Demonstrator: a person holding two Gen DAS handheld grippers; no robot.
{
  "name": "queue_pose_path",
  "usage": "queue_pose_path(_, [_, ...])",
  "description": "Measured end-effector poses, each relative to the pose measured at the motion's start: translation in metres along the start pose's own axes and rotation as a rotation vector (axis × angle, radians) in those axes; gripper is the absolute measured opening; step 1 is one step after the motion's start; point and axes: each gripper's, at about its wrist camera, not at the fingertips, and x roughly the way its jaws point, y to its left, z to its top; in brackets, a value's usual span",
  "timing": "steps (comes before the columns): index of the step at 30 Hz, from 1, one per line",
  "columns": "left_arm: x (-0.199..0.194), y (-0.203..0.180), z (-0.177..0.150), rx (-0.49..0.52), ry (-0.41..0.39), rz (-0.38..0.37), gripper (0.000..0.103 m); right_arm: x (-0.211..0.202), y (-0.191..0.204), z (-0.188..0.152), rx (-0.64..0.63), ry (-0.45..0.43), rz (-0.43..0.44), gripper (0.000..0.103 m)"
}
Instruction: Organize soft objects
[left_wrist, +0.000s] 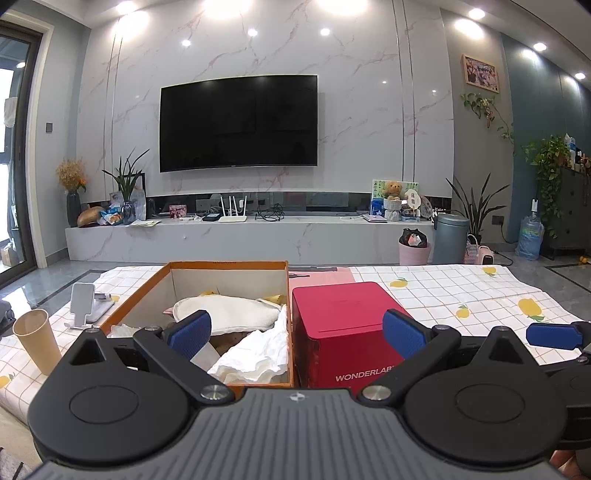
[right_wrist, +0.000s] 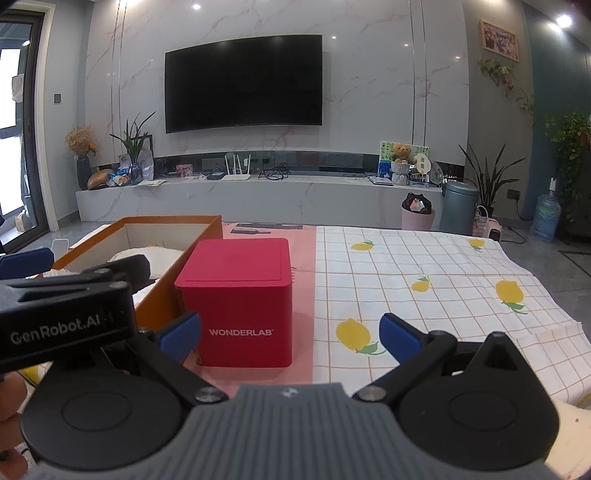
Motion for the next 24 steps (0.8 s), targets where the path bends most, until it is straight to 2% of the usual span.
queue_pose_path(24, [0.0032,-0.0055,-0.0008,0.011,0.014,0.025,0.103,0.0031,0.0022,0.0001,-0.015,0.026,-0.017,0.1])
